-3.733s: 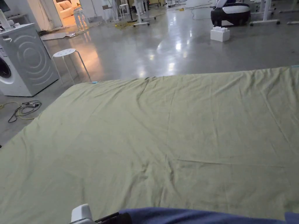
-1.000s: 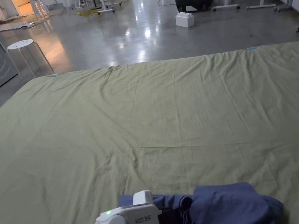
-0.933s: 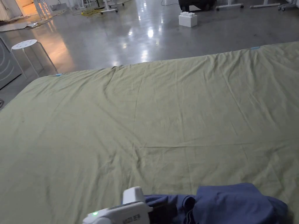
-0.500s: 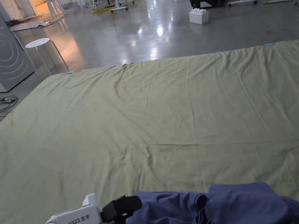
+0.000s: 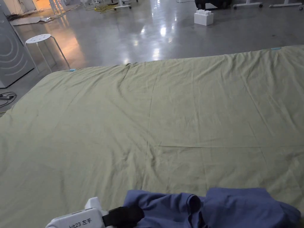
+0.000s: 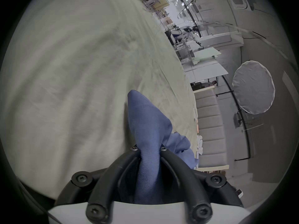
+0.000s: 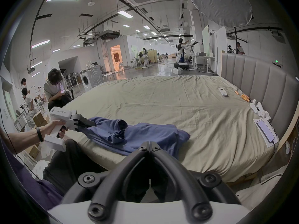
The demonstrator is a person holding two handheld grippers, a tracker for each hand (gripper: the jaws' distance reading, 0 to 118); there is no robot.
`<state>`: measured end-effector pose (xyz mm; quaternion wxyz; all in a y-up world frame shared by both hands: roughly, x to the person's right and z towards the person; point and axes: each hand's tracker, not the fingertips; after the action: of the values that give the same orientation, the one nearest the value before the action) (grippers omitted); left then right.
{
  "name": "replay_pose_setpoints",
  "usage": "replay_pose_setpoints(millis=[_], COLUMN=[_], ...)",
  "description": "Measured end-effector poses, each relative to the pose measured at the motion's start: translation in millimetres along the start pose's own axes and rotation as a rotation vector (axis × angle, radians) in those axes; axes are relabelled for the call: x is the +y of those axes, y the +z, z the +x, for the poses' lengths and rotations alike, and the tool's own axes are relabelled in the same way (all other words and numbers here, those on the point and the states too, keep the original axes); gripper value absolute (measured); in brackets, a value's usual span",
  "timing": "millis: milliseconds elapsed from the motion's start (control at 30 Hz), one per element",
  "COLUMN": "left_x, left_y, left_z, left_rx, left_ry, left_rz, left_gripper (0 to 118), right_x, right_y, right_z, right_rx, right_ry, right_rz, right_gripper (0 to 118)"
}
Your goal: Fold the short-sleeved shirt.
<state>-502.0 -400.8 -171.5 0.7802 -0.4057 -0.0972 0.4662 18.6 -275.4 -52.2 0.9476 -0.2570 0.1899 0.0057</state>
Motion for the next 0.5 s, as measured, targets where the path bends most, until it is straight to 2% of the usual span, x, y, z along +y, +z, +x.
replay_pose_setpoints(millis=[167, 233, 300, 400, 500], left_x=[27.0, 36.0, 34.3, 12.3, -7.8], left_y=[87.3, 114.0, 123.3, 102.4, 55.8], left_z=[-9.6, -7.8, 9.1, 50.7, 86.7], left_rx=[0.171, 0.229, 0.305, 0.266, 0.164], left_ry=[-0.13, -0.146, -0.217, -0.237, -0.317], left_rz=[0.101, 0.132, 0.156, 0.139, 0.097], left_gripper=[13, 13, 13, 13, 13], right_x=[1.9, 2.3, 2.1, 2.6, 3.6], right_y=[-10.0, -13.2, -13.8, -13.9, -7.9], right_z=[-2.3, -2.6, -3.6, -4.6, -6.9], right_rx=[0.051, 0.066, 0.074, 0.087, 0.073], right_ry=[-0.005, -0.002, 0.003, -0.006, 0.0], right_rz=[0.016, 0.017, 0.02, 0.024, 0.026], right_gripper=[0, 0, 0, 0, 0])
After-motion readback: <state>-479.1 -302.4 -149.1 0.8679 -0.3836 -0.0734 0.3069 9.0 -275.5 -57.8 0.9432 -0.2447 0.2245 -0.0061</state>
